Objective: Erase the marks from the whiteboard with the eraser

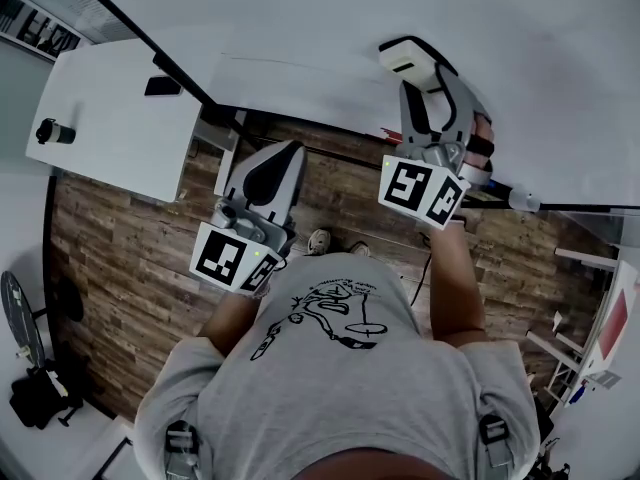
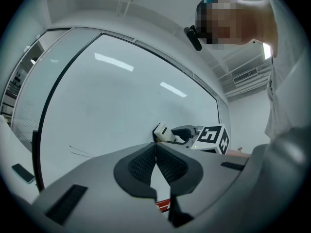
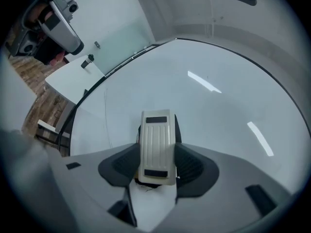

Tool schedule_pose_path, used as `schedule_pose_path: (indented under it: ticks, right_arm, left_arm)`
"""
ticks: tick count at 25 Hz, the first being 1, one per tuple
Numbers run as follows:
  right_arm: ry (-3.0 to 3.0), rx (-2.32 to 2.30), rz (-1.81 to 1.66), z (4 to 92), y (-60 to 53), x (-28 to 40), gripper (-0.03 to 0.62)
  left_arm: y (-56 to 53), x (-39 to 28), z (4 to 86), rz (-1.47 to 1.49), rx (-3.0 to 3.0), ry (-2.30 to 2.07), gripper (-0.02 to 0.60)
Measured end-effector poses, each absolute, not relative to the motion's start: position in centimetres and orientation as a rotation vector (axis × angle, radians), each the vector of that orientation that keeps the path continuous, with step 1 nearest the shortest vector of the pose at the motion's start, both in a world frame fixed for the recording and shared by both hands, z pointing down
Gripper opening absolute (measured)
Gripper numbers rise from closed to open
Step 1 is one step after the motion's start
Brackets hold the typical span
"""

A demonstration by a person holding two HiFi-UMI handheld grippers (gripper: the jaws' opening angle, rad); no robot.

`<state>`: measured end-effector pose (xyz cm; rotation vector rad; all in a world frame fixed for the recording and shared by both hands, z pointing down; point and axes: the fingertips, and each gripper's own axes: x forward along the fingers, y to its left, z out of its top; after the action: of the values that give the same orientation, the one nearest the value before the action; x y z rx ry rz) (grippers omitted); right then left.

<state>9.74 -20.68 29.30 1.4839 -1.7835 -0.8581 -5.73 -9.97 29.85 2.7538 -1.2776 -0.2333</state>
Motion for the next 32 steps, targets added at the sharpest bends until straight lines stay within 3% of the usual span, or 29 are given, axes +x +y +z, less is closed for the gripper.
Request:
schedule_pose_path:
  ticks: [32]
  right_arm:
    - [-1.803, 1.378, -0.863, 37.0, -22.2, 4.7, 0.227]
  left_arm:
    - [-10.2, -8.8, 31.8, -0.201, 2.671, -1.352, 0.021]
